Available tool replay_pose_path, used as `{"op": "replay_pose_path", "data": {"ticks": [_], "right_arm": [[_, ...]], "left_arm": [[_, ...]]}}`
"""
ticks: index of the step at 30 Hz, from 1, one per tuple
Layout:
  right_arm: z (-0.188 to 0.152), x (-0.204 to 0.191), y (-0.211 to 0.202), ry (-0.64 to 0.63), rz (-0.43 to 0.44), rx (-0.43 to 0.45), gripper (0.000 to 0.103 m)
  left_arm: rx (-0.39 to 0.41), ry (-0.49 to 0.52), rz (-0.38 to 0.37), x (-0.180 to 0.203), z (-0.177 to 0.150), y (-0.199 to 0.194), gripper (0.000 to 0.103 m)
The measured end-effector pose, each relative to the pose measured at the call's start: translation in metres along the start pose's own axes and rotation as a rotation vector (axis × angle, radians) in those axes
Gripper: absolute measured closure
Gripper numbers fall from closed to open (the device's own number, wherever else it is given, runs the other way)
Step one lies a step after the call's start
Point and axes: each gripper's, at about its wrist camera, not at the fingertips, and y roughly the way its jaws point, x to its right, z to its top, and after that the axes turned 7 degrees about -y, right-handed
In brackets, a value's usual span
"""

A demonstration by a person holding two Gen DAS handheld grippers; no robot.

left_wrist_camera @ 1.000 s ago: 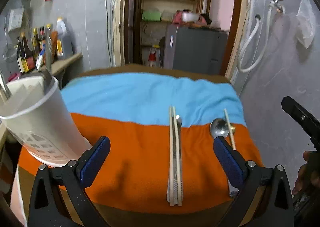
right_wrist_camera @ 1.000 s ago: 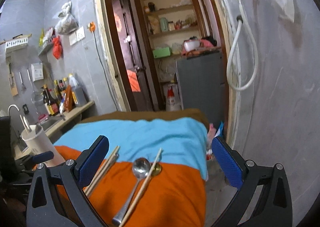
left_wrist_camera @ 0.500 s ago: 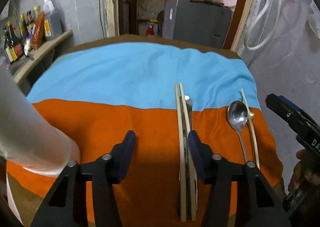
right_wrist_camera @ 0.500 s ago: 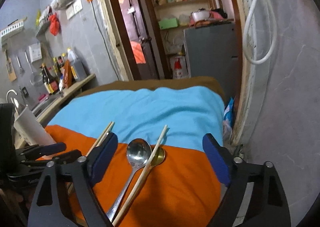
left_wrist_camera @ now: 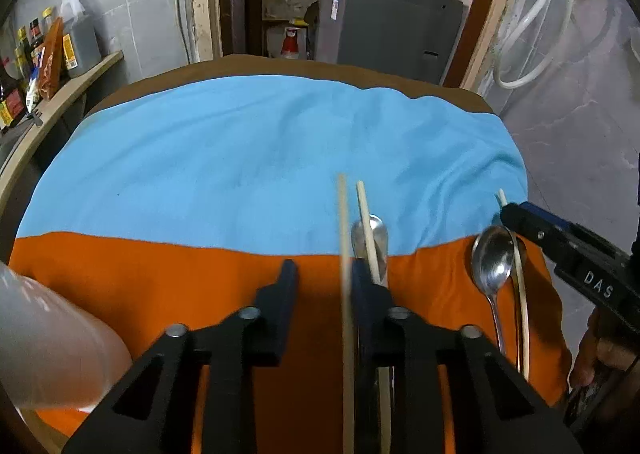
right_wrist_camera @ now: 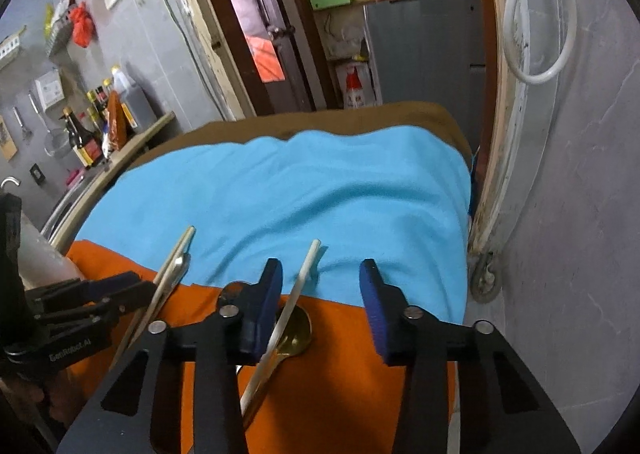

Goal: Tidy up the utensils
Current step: 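Close the left tool on a wooden chopstick while the right tool grasps another chopstick, then lift both chopsticks and carry them toward the white caddy with both tools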

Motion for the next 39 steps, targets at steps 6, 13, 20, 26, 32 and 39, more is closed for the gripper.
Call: {"op": "replay_pose_path", "data": {"ticks": [6, 13, 20, 26, 32, 39], "right_arm": [[0.003, -0.004, 0.008, -0.017, 0.018, -0.039, 0.081], [0.007, -0.009, 0.015, -0.028, -0.007, -0.077, 0.081], [0.007, -0.022, 0.018, -0.066, -0.092, -0.099, 0.084], [0.004, -0.014, 0.011, 0.023, -0.029, -0.061, 0.098], [-0.002, -0.015, -0.014, 0.106, 0.091, 0.034, 0.100], [-0.011, -0.040, -0.053, 0.098, 0.162, 0.200, 0.100]], "left_arm": [[0.005, -0.005, 0.005, -0.005, 0.002, 0.003, 0.093], [-0.003, -0.009, 0.004, -0.002, 0.008, 0.007, 0.092], [0.003, -0.001, 0.004, -0.001, 0.006, 0.007, 0.098], [0.021, -0.059, -0.068, -0.009, 0.000, -0.006, 0.100], [0.176, -0.050, -0.183, -0.008, -0.012, -0.048, 0.100], [0.340, -0.053, -0.223, -0.009, -0.027, -0.092, 0.100]]}}
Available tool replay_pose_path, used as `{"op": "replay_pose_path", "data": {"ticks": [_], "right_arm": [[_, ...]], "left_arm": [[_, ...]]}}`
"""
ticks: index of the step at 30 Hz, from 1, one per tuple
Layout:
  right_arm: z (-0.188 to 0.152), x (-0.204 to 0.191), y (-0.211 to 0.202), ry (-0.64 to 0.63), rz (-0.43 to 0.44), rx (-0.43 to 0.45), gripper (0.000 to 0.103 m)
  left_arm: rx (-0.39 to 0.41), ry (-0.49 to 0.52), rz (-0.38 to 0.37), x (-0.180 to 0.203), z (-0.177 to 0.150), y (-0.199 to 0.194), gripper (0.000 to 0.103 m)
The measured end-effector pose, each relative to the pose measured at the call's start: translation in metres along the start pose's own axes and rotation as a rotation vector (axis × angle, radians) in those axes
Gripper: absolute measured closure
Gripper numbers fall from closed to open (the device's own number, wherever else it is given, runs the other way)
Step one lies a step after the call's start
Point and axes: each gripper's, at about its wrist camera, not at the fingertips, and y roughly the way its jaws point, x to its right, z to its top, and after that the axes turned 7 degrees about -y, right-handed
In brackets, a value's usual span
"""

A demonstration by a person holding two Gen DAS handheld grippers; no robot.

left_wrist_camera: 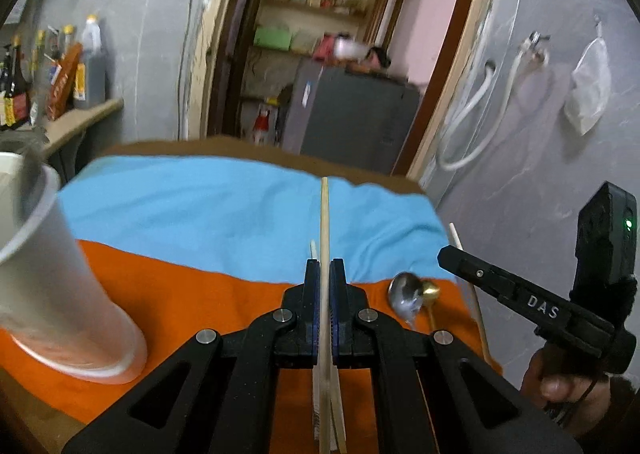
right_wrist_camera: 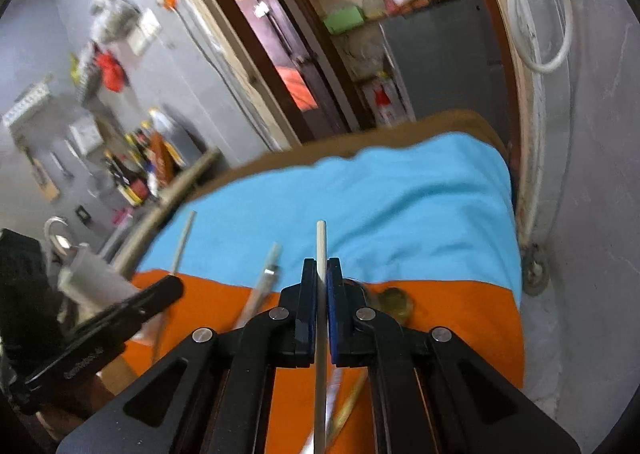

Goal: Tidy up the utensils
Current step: 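Lift both chopsticks and carry them toward the white caddy with both tools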

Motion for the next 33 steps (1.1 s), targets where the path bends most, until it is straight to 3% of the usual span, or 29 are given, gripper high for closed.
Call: {"op": "replay_pose_path", "data": {"ticks": [8, 13, 24, 33], "right_arm": [[0.011, -0.043, -0.044, -0.051, 0.027, 0.263, 0.100], [0.022, -0.080, -0.054, -0.086, 0.046, 0.348, 0.100], [0.050, -0.185, -0.029, -0.131, 0.221, 0.444, 0.100], [0.073, -0.236, 0.006, -0.105, 0.274, 0.601, 0.100]], "left_arm": [[0.177, 0.008, -0.040, 0.001, 0.017, -0.063, 0.100], [0.232, -0.019, -0.050, -0.019, 0.037, -0.101, 0.100], [0.354, -0.154, -0.001, -0.132, 0.102, -0.185, 0.100], [0.480, -0.179, 0.012, -0.196, 0.136, -0.188, 0.100]]}}
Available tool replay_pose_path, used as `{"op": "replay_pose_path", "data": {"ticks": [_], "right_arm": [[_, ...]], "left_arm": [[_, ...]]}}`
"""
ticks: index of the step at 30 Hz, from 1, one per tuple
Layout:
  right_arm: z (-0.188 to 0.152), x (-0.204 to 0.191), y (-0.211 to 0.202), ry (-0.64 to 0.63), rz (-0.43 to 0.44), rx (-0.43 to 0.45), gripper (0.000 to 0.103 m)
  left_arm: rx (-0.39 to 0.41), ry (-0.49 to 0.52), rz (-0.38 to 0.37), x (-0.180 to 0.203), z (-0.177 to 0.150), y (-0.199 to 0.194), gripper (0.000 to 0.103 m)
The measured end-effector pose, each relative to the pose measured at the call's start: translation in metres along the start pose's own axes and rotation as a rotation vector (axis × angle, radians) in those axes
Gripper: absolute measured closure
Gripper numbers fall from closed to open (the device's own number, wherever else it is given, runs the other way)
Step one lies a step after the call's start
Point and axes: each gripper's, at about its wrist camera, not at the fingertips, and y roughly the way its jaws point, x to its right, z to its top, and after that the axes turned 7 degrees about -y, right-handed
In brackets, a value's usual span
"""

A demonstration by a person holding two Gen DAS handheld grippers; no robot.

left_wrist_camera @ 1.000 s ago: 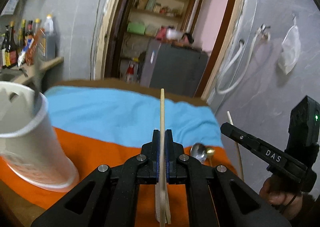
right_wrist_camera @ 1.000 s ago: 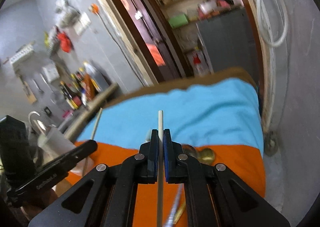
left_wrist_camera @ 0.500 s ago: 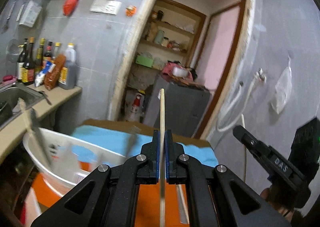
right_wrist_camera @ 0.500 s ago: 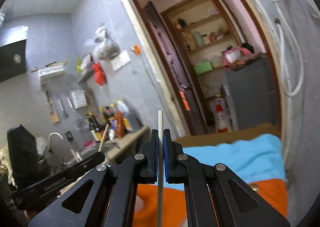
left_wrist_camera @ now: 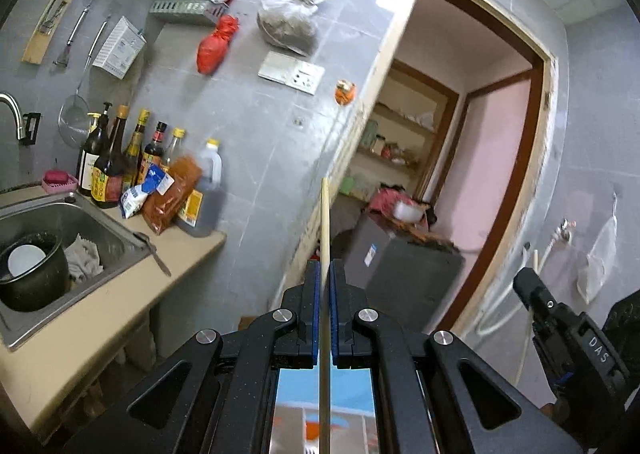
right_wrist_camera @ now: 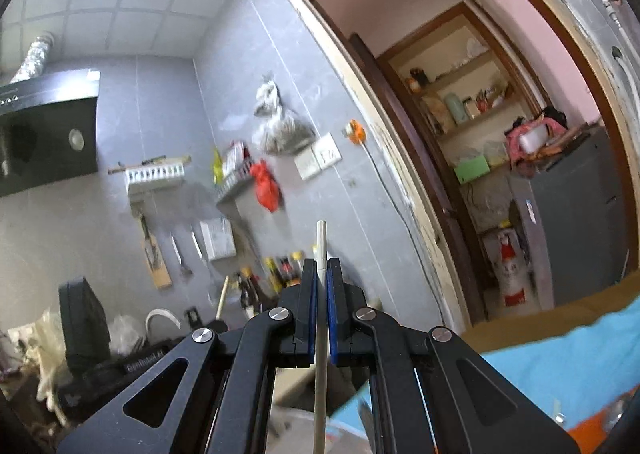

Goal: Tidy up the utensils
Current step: 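Lift both chopsticks and carry them toward the white caddy with both tools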

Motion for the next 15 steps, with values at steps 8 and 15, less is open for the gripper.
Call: {"op": "replay_pose_path", "data": {"ticks": [8, 15], "right_arm": [[-0.023, -0.003, 0.003, 0.000, -0.177, 0.144, 0.100], [-0.048, -0.009, -0.002, -0.066, -0.293, 0.198, 0.100]], "left_arm": [[0.056, -0.071, 0.008, -0.031, 0.000, 0.022, 0.100], [0.133, -0.095, 0.050, -0.039, -0.015, 0.018, 0.100]]}}
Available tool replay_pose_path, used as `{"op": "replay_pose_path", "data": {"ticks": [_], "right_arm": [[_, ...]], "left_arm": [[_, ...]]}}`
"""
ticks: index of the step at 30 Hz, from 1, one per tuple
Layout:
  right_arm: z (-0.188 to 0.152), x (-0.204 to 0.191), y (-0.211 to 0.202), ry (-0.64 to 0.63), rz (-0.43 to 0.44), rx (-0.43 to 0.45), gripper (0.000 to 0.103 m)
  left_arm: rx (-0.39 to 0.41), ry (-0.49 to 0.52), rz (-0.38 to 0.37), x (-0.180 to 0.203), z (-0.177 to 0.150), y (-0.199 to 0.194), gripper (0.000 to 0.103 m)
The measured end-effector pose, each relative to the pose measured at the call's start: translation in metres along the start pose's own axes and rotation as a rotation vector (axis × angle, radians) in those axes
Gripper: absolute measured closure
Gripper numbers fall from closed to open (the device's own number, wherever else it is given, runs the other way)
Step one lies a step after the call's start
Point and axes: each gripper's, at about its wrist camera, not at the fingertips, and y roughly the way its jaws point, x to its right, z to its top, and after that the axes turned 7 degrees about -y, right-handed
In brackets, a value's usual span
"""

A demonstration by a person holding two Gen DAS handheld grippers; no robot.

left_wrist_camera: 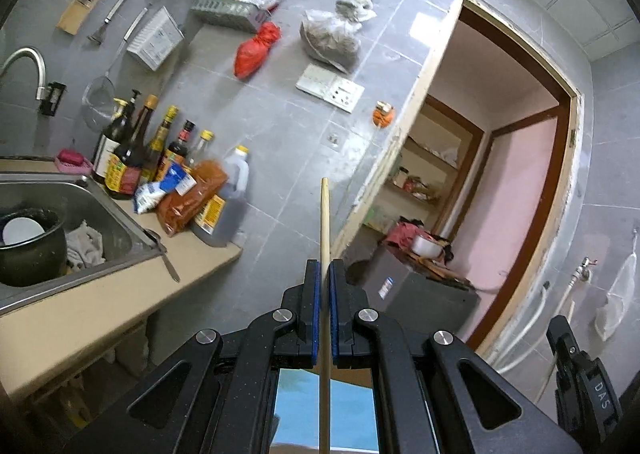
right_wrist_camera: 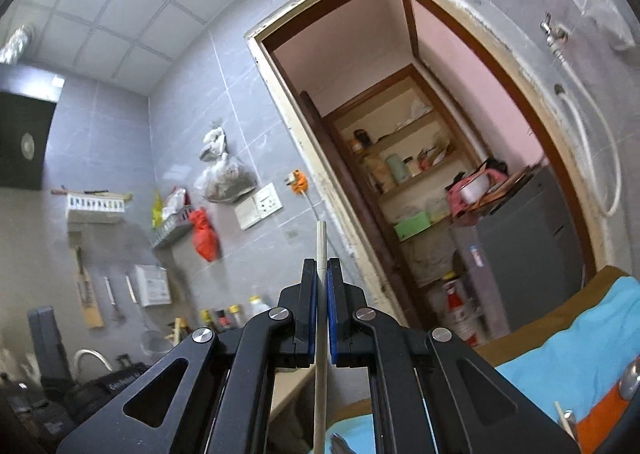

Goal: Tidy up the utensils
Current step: 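Lift both chopsticks and carry them toward the white caddy with both tools, then open the left tool over the caddy while the right tool drops its chopstick in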

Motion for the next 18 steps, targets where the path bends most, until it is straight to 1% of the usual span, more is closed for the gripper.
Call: {"op": "replay_pose_path", "data": {"ticks": [4, 8, 10, 13, 18], "right_arm": [[-0.006, -0.003, -0.004, -0.039, -0.033, 0.033, 0.100], [-0.010, -0.006, -0.006, -0.074, -0.072, 0.058, 0.100], [-0.012, -0.007, -0.006, -0.093, -0.084, 0.058, 0.100], [-0.017, -0.008, -0.003, -0.111, -0.088, 0.030, 0.100], [-0.024, -0.010, -0.004, -0.130, -0.074, 0.004, 0.100]], "left_arm": [[0.068, 0.000, 0.019, -0.001, -0.010, -0.010, 0.100], [0.099, 0.031, 0.023, 0.003, -0.018, -0.015, 0.100], [0.100, 0.055, 0.024, 0.005, -0.022, -0.016, 0.100], [0.091, 0.088, 0.031, 0.009, -0.030, -0.017, 0.100], [0.076, 0.121, 0.043, 0.008, -0.041, -0.015, 0.100]]}}
